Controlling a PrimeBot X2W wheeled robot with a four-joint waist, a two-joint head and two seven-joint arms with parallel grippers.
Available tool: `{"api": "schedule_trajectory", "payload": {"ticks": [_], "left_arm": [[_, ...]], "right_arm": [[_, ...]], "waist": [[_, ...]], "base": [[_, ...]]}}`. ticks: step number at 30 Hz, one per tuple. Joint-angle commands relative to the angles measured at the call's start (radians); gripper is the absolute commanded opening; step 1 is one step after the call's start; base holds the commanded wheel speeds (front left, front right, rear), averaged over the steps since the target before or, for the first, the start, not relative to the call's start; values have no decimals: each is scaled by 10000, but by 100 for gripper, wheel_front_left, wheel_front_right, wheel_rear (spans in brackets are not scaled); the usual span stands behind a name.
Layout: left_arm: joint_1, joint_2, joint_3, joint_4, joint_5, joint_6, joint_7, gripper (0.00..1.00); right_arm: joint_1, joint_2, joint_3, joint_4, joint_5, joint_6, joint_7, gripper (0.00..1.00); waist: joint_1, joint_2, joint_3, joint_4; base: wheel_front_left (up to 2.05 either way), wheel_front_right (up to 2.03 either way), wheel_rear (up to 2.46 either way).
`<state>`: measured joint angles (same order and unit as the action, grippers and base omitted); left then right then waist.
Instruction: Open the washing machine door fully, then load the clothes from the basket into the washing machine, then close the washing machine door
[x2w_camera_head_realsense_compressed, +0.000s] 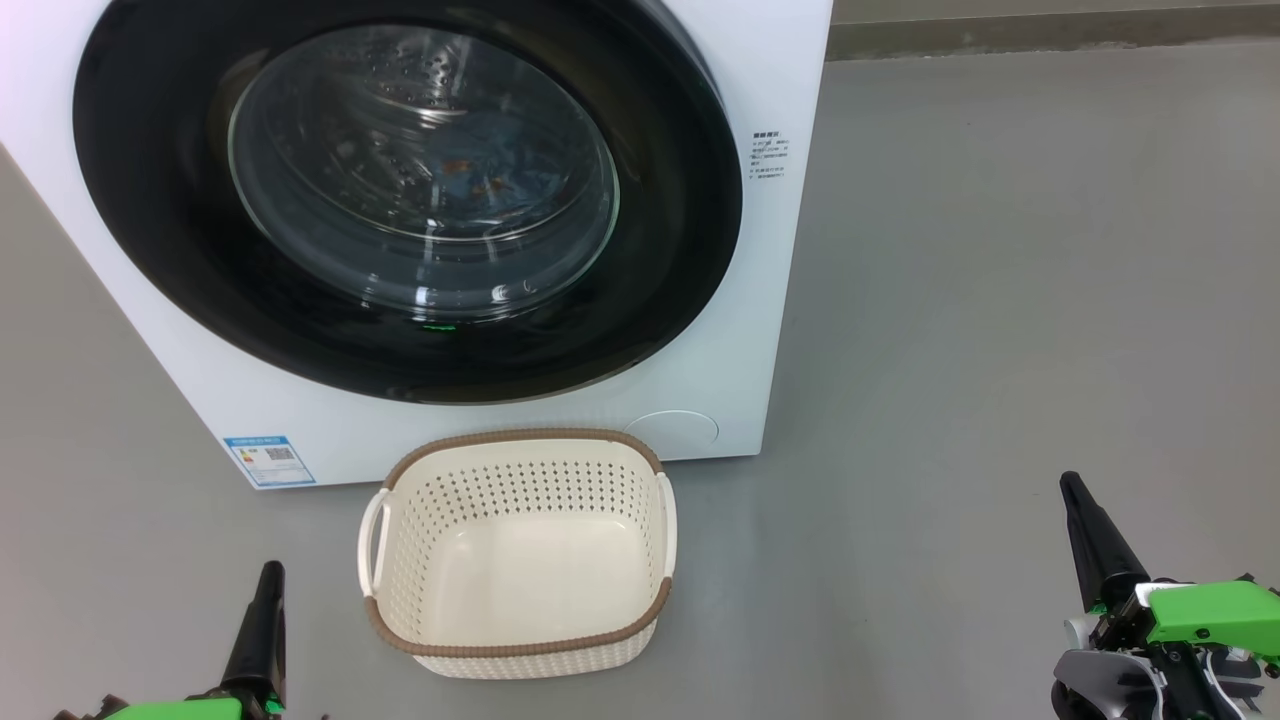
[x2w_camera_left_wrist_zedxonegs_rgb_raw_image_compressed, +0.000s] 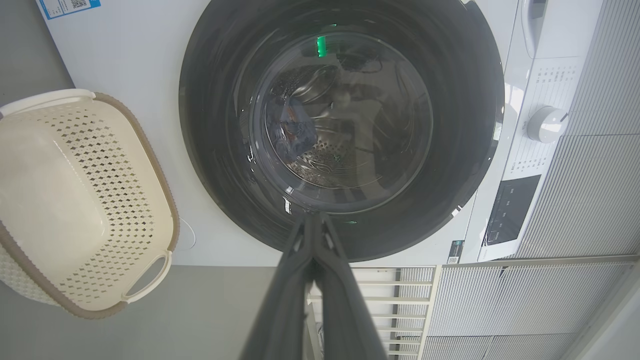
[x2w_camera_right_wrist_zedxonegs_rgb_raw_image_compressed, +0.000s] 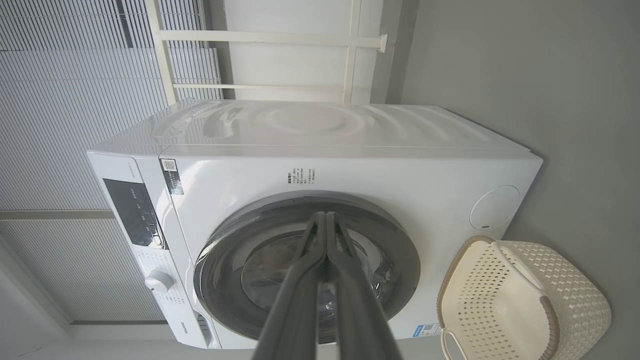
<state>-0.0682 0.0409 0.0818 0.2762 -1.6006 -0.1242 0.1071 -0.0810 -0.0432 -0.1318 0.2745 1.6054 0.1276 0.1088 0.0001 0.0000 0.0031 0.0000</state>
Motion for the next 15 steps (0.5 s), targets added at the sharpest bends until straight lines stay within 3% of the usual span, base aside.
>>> {"api": "schedule_trajectory", "payload": {"ticks": [1, 15], "left_arm": [[-399, 93, 322, -309, -78, -65, 63, 0], [-399, 93, 321, -310, -79, -65, 62, 0]], "right_arm": [[-270, -75, 177, -297, 28, 31, 47, 0], [-270, -74, 175, -297, 27, 31, 48, 0]], "waist": [[0, 0, 0, 0], [0, 0, 0, 0]], "base": [[0, 0, 0], [0, 0, 0]]}}
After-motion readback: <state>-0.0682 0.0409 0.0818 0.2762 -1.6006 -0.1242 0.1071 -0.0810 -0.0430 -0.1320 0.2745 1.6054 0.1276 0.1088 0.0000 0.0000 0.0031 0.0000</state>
